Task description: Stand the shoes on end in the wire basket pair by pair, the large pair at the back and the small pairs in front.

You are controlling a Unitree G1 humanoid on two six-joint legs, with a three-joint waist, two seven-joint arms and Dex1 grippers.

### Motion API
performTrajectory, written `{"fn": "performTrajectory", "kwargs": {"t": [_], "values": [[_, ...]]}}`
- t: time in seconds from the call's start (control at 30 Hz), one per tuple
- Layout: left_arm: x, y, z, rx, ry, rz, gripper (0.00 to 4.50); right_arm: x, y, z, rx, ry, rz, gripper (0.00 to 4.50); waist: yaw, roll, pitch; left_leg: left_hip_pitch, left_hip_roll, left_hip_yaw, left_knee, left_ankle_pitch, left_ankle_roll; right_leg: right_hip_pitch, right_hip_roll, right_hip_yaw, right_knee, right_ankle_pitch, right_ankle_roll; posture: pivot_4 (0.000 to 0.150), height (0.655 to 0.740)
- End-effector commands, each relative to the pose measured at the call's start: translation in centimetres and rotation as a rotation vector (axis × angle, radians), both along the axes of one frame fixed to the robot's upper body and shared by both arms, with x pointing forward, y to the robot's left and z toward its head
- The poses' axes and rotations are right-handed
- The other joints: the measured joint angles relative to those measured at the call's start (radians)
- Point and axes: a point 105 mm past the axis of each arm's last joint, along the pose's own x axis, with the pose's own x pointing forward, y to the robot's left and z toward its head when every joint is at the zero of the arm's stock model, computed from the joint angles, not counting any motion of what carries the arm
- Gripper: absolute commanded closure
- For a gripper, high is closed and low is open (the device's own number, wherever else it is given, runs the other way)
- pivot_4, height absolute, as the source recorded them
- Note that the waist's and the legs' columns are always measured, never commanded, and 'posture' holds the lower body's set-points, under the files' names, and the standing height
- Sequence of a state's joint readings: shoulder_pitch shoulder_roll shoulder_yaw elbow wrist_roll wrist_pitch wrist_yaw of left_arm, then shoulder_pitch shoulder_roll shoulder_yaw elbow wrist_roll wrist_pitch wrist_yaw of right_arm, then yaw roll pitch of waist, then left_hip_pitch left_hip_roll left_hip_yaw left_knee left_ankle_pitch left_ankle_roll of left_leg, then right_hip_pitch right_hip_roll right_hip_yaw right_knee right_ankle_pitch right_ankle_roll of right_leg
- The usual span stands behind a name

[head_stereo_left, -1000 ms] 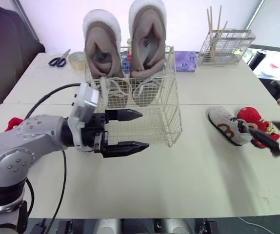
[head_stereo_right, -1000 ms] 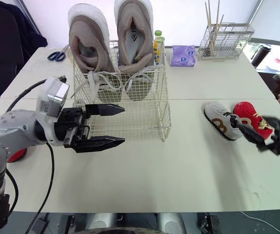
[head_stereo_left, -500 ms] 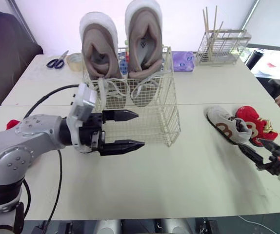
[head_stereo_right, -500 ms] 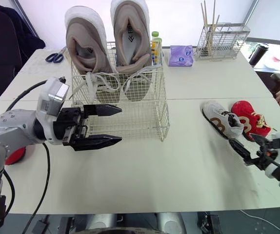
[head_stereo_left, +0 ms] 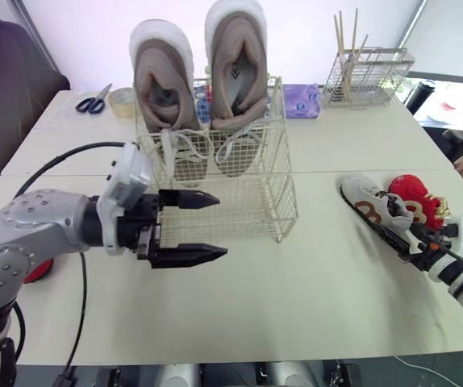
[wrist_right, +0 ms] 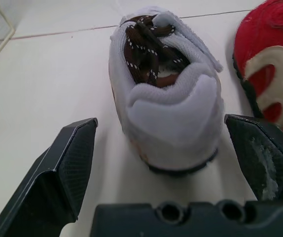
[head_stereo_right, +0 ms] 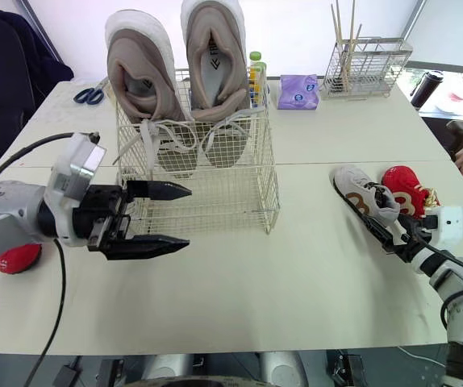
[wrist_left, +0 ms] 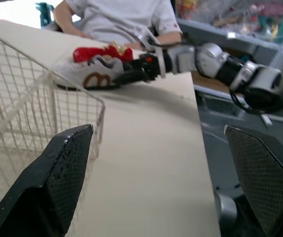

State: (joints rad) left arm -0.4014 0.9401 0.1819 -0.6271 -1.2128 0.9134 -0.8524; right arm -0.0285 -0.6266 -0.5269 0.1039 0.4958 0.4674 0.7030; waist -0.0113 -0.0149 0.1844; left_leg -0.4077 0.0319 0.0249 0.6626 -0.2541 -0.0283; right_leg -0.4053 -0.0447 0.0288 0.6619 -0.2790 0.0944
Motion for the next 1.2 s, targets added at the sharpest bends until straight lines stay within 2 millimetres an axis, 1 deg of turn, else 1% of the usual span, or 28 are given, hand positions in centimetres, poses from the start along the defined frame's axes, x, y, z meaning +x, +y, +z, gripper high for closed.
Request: {"fn": "performTrajectory", "kwargs": {"t": [0.03, 0.17, 0.27, 0.37, 0.4, 0.43, 0.5, 0.53, 0.57, 0.6, 0.67, 0.73, 0.77, 0.83, 0.9, 0.97, 1.0, 1.07, 1.13, 1.2], "values": [[-0.4, 0.3, 0.6, 0.000, -0.028, -0.006, 0.07, 0.8, -0.1, 0.6, 0.010, -0.054, 0.022, 0.00, 0.000, 0.000, 0.000, 0.000, 0.000, 0.000, 0.000, 0.000, 0.000, 0.000, 0.000, 0.000, 0.000, 0.000, 0.000, 0.150, 0.7400], [-0.2, 0.4, 0.5, 0.008, -0.028, 0.002, 0.07, 1.6, 0.1, -0.2, 0.012, -0.051, 0.040, 0.00, -0.002, 0.000, 0.000, 0.000, 0.000, 0.000, 0.000, 0.000, 0.000, 0.000, 0.000, 0.000, 0.000, 0.000, 0.000, 0.150, 0.7400], [-0.2, 0.6, 0.4, 0.023, -0.027, 0.012, 0.00, 2.2, 0.1, -0.7, -0.010, -0.057, 0.035, 0.79, -0.004, 0.000, 0.000, 0.000, 0.000, 0.000, 0.000, 0.000, 0.000, 0.000, 0.000, 0.000, 0.000, 0.000, 0.000, 0.150, 0.7400], [-0.3, 0.8, 0.4, 0.030, -0.024, 0.017, 0.00, 2.3, 0.2, -0.7, -0.012, -0.062, 0.045, 2.21, -0.004, 0.000, 0.000, 0.000, 0.000, 0.000, 0.000, 0.000, 0.000, 0.000, 0.000, 0.000, 0.000, 0.000, 0.000, 0.150, 0.7400], [-0.3, 0.9, 0.4, 0.033, -0.024, 0.019, 0.00, 2.3, 0.2, -0.7, -0.018, -0.065, 0.050, 2.58, -0.004, 0.000, 0.000, 0.000, 0.000, 0.000, 0.000, 0.000, 0.000, 0.000, 0.000, 0.000, 0.000, 0.000, 0.000, 0.150, 0.7400], [-0.3, 1.0, 0.4, 0.035, -0.024, 0.020, 0.00, 2.3, 0.3, -0.7, -0.022, -0.066, 0.053, 2.86, -0.005, 0.000, 0.000, 0.000, 0.000, 0.000, 0.000, 0.000, 0.000, 0.000, 0.000, 0.000, 0.000, 0.000, 0.000, 0.150, 0.7400], [-0.2, 1.1, 0.4, 0.038, -0.026, 0.024, 0.00, 2.4, 0.3, -0.2, -0.026, -0.077, 0.055, 3.21, -0.005, 0.000, 0.000, 0.000, 0.000, 0.000, 0.000, 0.000, 0.000, 0.000, 0.000, 0.000, 0.000, 0.000, 0.000, 0.150, 0.7400], [-0.1, 1.2, 0.5, 0.034, -0.031, 0.032, 0.00, 2.5, 0.2, 0.4, -0.040, -0.095, 0.056, 3.36, -0.005, 0.000, 0.000, 0.000, 0.000, 0.000, 0.000, 0.000, 0.000, 0.000, 0.000, 0.000, 0.000, 0.000, 0.000, 0.150, 0.7400], [0.2, 1.4, 0.6, 0.034, -0.035, 0.053, 0.00, 2.6, 0.1, 1.6, -0.070, -0.120, 0.069, 3.46, -0.005, 0.000, 0.000, 0.000, 0.000, 0.000, 0.000, 0.000, 0.000, 0.000, 0.000, 0.000, 0.000, 0.000, 0.000, 0.150, 0.7400], [0.7, 1.8, 0.7, 0.040, -0.035, 0.087, 0.00, 2.7, 0.1, 3.5, -0.120, -0.157, 0.100, 3.46, -0.005, 0.000, 0.000, 0.000, 0.000, 0.000, 0.000, 0.000, 0.000, 0.000, 0.000, 0.000, 0.000, 0.000, 0.000, 0.150, 0.7400], [1.7, 2.4, 1.4, 0.020, -0.036, 0.132, 0.00, 3.1, -0.1, 8.9, -0.221, -0.252, 0.155, 3.46, -0.004, 0.006, 0.003, 0.000, 0.000, 0.001, 0.000, 0.000, 0.000, 0.000, 0.000, 0.001, 0.000, 0.000, 0.000, 0.150, 0.7400], [2.2, 2.8, 2.2, -0.012, -0.035, 0.142, 0.00, 3.3, -0.1, 12.3, -0.288, -0.301, 0.186, 3.46, -0.004, 0.010, 0.005, 0.000, -0.001, 0.003, 0.000, 0.000, 0.000, -0.002, -0.001, 0.003, 0.000, 0.000, 0.000, 0.150, 0.7400], [2.6, 3.1, 2.9, -0.039, -0.039, 0.147, 0.00, 3.2, 0.3, 15.1, -0.388, -0.328, 0.244, 3.46, -0.005, 0.010, 0.005, -0.001, -0.001, 0.003, 0.000, 0.000, 0.000, -0.003, -0.001, 0.004, 0.001, 0.000, 0.001, 0.150, 0.7400], [3.2, 3.6, 3.9, -0.072, -0.052, 0.141, 0.00, 2.4, 1.9, 20.1, -0.563, -0.373, 0.391, 3.46, -0.005, 0.011, 0.006, -0.001, -0.001, 0.004, 0.000, 0.000, 0.000, -0.003, 0.000, 0.004, 0.001, 0.000, 0.001, 0.150, 0.7400], [3.6, 4.0, 4.2, -0.072, -0.054, 0.132, 0.00, 1.6, 3.5, 24.0, -0.710, -0.401, 0.502, 3.46, -0.006, 0.012, 0.006, -0.001, 0.000, 0.004, -0.003, 0.000, 0.000, -0.005, 0.000, 0.004, 0.000, 0.000, 0.002, 0.150, 0.7400], [4.2, 4.5, 4.2, -0.073, -0.049, 0.134, 0.00, 0.7, 5.1, 27.3, -0.833, -0.432, 0.581, 3.46, -0.008, 0.011, 0.006, 0.000, 0.000, 0.003, -0.005, 0.000, 0.000, -0.005, 0.001, 0.004, 0.000, -0.001, 0.001, 0.150, 0.7400], [4.4, 4.7, 4.3, -0.084, -0.043, 0.137, 0.00, 0.2, 6.0, 28.6, -0.878, -0.444, 0.621, 3.46, -0.009, 0.010, 0.007, 0.000, 0.001, 0.003, -0.007, 0.000, 0.000, -0.006, 0.001, 0.003, 0.000, -0.002, 0.000, 0.150, 0.7400], [4.8, 5.2, 4.6, -0.112, -0.033, 0.148, 0.00, -1.1, 7.8, 30.5, -0.911, -0.457, 0.714, 3.46, -0.009, 0.009, 0.007, 0.000, 0.001, 0.004, -0.008, 0.000, 0.000, -0.007, 0.001, 0.004, -0.001, -0.002, 0.000, 0.150, 0.7400], [4.8, 5.5, 4.8, -0.131, -0.028, 0.149, 0.00, -3.3, 9.9, 31.0, -0.913, -0.437, 0.865, 3.46, -0.008, 0.009, 0.008, 0.000, 0.000, 0.004, -0.009, 0.000, 0.000, -0.007, 0.000, 0.004, -0.002, -0.002, 0.000, 0.150, 0.7400], [4.5, 5.6, 5.0, -0.145, -0.018, 0.141, 0.00, -4.8, 11.4, 30.4, -0.923, -0.408, 0.983, 3.46, -0.002, 0.008, 0.008, -0.002, 0.000, 0.004, -0.010, 0.000, 0.000, -0.008, -0.001, 0.004, -0.003, -0.002, 0.000, 0.150, 0.7400]]}}
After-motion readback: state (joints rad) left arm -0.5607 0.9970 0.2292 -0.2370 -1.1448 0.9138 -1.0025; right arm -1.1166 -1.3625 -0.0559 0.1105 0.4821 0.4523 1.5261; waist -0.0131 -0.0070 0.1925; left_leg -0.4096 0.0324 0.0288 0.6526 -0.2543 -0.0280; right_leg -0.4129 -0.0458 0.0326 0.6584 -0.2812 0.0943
